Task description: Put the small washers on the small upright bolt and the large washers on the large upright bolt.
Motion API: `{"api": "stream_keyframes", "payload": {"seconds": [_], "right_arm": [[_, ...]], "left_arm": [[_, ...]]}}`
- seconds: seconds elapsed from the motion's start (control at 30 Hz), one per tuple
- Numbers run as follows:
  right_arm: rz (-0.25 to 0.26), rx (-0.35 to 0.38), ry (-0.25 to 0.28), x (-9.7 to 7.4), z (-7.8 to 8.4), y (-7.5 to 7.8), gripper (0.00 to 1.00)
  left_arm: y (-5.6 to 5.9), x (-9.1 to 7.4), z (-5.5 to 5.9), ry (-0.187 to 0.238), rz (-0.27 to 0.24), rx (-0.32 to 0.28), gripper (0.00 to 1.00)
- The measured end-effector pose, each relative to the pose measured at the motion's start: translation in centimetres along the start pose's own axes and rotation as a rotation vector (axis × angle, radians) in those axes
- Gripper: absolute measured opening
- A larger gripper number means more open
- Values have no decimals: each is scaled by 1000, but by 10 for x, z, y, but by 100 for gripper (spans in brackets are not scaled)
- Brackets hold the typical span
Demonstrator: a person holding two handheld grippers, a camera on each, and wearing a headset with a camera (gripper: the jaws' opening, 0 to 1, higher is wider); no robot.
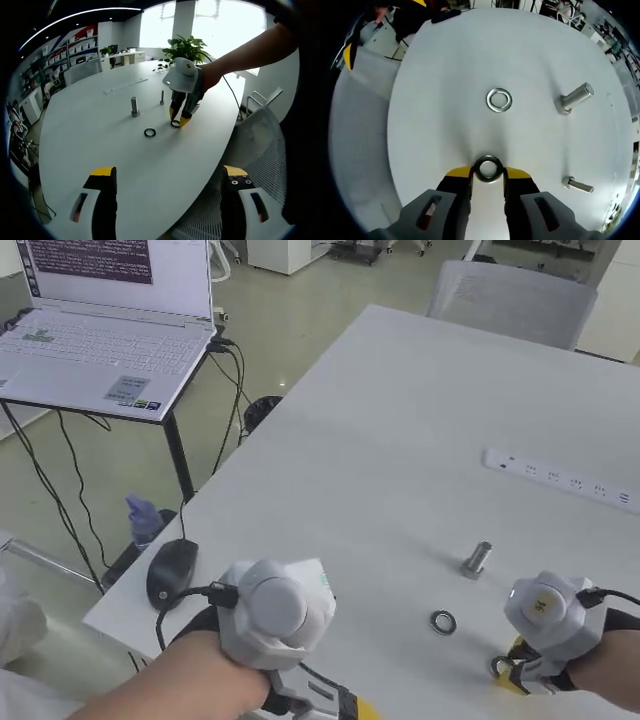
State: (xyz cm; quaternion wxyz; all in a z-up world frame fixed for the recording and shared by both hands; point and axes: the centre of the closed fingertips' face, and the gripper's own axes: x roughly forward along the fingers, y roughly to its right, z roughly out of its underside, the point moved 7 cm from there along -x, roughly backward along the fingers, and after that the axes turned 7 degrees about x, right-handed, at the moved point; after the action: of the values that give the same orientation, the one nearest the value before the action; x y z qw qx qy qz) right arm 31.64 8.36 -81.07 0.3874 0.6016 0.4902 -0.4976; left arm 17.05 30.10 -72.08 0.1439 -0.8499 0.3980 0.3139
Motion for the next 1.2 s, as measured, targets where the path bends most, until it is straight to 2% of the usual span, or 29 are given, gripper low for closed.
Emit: {"api": "stream_keyframes", "payload": {"seconds": [0.13, 0.2, 0.27, 0.57, 0.93, 1.2], "right_arm": [[10, -46, -71, 0, -5, -2, 25], [8, -52, -83, 0, -5, -1, 25], [6, -90, -93, 0, -5, -1, 24], [-14, -70, -75, -1, -3, 2, 21], [-12, -60, -57, -1, -2, 6, 22], [-21, -54, -55, -8, -3, 10, 22]], "left_arm": [[0, 2, 1, 0, 1, -4, 85], [1, 2, 0, 1, 1, -5, 84], [2, 2, 0, 3, 2, -5, 84], [6, 1, 3, -7, 11, -9, 81], [7, -1, 6, -21, 16, 0, 79], [9, 2, 6, -31, 26, 3, 78]]}}
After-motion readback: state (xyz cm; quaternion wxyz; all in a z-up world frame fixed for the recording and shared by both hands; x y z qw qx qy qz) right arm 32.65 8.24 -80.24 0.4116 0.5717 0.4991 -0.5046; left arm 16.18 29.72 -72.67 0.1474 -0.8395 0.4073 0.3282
